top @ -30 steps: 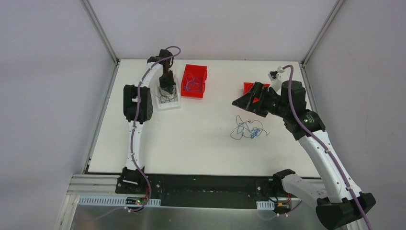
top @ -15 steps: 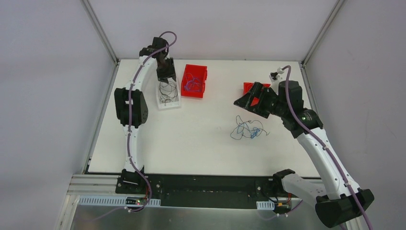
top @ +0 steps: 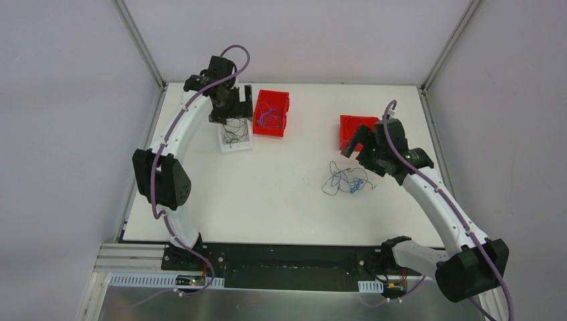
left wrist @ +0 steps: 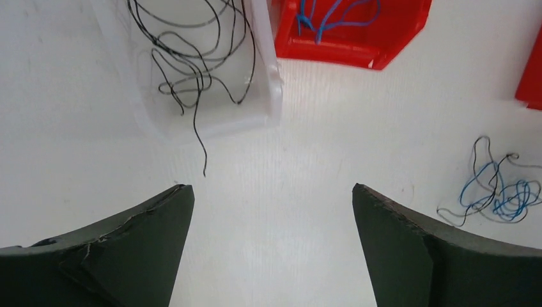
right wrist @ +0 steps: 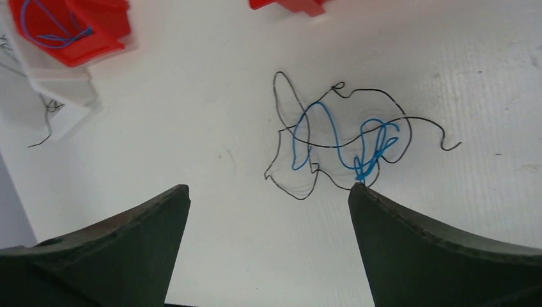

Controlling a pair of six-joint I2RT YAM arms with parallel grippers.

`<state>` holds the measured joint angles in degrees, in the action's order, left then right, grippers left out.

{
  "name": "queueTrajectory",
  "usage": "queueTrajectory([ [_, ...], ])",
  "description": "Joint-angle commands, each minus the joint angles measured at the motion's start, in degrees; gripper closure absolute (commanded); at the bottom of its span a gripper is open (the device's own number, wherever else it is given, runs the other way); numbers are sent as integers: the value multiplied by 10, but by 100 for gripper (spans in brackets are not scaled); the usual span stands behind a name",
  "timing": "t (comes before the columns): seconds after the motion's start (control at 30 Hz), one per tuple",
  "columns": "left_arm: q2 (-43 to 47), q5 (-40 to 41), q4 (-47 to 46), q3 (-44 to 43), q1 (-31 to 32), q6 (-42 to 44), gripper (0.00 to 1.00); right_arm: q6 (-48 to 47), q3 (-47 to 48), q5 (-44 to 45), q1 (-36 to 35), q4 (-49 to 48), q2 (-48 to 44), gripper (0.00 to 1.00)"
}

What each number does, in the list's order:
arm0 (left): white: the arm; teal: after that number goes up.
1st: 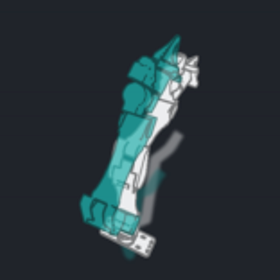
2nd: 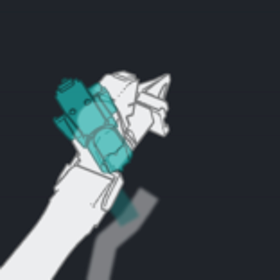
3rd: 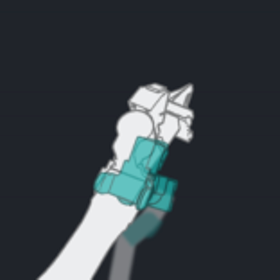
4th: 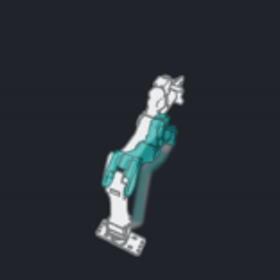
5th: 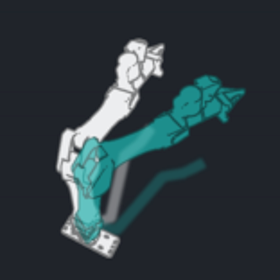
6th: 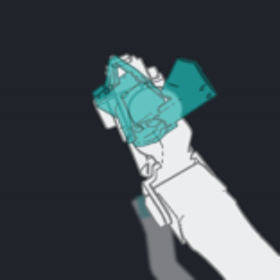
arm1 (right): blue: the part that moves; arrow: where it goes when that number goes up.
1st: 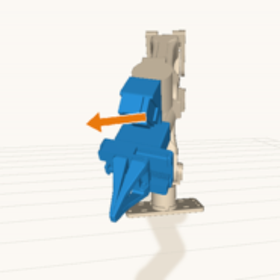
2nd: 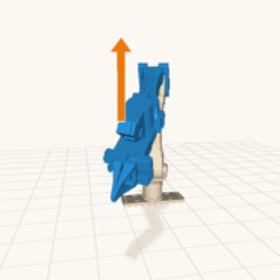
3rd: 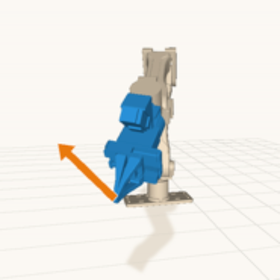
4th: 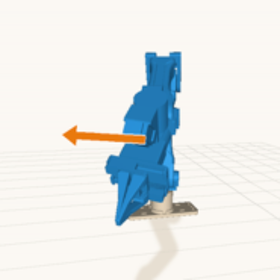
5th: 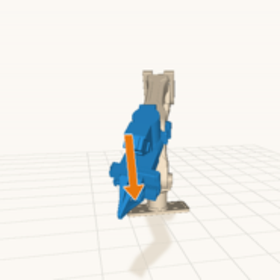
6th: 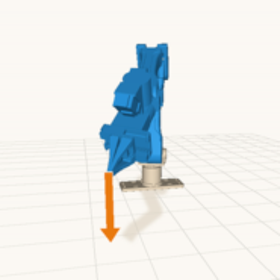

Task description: Untangle the cables

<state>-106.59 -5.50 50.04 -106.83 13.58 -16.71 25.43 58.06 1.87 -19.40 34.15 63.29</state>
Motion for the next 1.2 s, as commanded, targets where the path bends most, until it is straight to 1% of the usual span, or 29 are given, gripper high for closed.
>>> queueTrajectory([
  [0.0,129,91,-1,78,75,-10,1,20,-20,83,6,-3,24,1],
  [0.07,186,127,-22,138,115,-19,1,21,-31,94,7,-14,42,1],
  [0.1,215,121,-43,174,126,-27,1,19,-36,92,8,-21,51,1],
  [0.23,325,48,-117,325,131,-77,2,21,-52,50,7,-53,94,1],
  [0.33,374,11,-175,411,150,-99,3,27,-57,32,7,-72,127,1],
  [0.43,393,-14,-220,470,164,-110,4,31,-59,18,7,-84,159,4],
  [0.53,392,-54,-256,499,172,-118,4,30,-69,-28,6,-106,183,12],
  [0.6,389,-85,-289,515,175,-120,3,33,-79,-43,2,-122,193,14],
  [0.7,383,-116,-331,531,176,-122,3,39,-98,-64,-6,-150,207,14],
  [0.83,376,-132,-358,546,177,-117,3,70,-120,-108,-33,-202,229,14],
  [0.97,359,-160,-376,551,177,-114,3,129,-131,-204,-62,-290,266,14],
  [1.03,357,-163,-392,560,177,-117,3,154,-130,-236,-81,-332,274,15],
  [1.1,356,-161,-406,570,177,-123,3,159,-119,-247,-98,-339,267,15],
  [1.17,348,-163,-418,577,179,-125,6,152,-109,-250,-103,-331,247,15],
])
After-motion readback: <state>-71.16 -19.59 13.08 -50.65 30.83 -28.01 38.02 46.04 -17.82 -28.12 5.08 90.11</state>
